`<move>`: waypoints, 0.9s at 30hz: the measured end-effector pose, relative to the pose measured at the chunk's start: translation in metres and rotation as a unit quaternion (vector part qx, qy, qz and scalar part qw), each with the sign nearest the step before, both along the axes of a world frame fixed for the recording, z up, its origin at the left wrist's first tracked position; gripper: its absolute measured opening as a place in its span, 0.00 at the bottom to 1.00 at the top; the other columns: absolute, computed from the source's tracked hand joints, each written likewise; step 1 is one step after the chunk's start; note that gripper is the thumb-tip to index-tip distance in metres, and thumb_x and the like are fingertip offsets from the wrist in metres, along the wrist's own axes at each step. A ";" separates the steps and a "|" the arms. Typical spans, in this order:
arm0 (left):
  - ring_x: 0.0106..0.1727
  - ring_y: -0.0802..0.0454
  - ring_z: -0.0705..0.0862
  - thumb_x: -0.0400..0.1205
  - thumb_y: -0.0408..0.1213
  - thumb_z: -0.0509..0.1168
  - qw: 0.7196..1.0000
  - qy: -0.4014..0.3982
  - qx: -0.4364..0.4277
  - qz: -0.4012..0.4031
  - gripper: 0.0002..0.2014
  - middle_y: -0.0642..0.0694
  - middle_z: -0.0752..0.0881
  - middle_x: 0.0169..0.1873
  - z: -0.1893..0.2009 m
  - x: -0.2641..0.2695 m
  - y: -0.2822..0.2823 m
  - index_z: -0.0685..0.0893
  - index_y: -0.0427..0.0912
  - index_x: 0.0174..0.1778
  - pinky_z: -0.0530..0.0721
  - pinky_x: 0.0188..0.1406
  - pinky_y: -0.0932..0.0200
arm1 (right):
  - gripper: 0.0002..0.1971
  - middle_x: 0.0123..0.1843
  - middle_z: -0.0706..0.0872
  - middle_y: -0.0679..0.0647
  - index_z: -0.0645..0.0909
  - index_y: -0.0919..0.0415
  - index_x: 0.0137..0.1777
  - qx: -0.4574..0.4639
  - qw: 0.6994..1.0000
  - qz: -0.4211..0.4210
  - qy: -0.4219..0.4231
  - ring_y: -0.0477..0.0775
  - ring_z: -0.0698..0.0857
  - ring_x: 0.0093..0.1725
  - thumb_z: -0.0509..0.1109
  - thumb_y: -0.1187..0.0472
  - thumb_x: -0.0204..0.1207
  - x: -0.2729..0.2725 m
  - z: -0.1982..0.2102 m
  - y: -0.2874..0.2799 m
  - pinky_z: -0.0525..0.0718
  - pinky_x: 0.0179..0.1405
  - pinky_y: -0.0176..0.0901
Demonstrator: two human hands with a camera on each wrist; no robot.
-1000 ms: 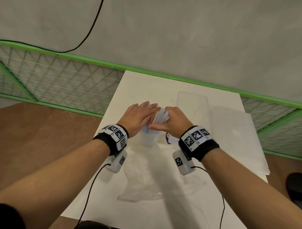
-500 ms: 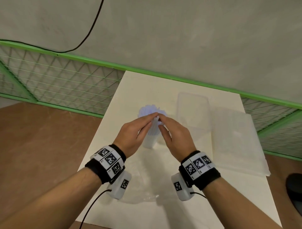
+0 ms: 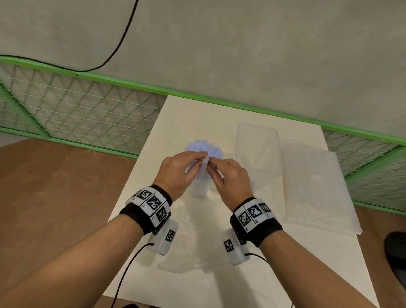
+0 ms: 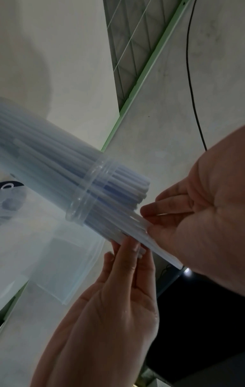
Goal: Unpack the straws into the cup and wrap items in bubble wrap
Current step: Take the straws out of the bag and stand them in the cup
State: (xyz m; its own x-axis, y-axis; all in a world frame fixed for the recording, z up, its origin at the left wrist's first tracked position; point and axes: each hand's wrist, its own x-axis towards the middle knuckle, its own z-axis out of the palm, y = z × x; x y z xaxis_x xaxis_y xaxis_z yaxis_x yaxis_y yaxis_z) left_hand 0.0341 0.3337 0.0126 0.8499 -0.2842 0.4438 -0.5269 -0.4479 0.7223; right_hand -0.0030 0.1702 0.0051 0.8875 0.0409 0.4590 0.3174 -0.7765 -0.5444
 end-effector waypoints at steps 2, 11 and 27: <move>0.51 0.52 0.88 0.80 0.34 0.68 1.000 0.005 0.017 0.000 0.11 0.45 0.92 0.51 -0.006 0.002 0.000 0.91 0.41 0.57 0.81 0.58 0.69 | 0.10 0.32 0.83 0.47 0.88 0.53 0.54 -0.056 0.998 -0.028 -0.004 0.52 0.80 0.41 0.65 0.56 0.81 0.000 -0.005 0.000 0.75 0.44 0.48; 0.68 0.45 0.82 0.81 0.38 0.62 0.986 -0.107 0.121 -0.034 0.15 0.44 0.90 0.59 -0.031 0.001 0.007 0.90 0.37 0.56 0.70 0.72 0.55 | 0.24 0.75 0.74 0.50 0.73 0.54 0.75 -0.108 0.993 -0.045 0.021 0.53 0.71 0.67 0.67 0.60 0.78 -0.015 -0.012 -0.002 0.72 0.57 0.49; 0.65 0.52 0.84 0.85 0.47 0.61 0.997 -0.054 0.059 0.013 0.17 0.50 0.92 0.55 -0.030 -0.002 0.004 0.91 0.43 0.57 0.70 0.72 0.62 | 0.09 0.49 0.90 0.35 0.87 0.44 0.54 -0.099 0.990 -0.032 -0.091 0.48 0.84 0.50 0.72 0.58 0.79 0.005 0.009 -0.006 0.70 0.51 0.51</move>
State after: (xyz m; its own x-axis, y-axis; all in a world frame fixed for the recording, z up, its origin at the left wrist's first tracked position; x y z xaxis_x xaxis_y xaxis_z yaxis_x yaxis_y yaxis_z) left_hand 0.0322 0.3376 -0.0170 0.8071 -0.3185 0.4972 -0.5854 -0.5413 0.6035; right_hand 0.0019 0.1640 0.0143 0.7944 0.0929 0.6002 0.3434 -0.8838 -0.3177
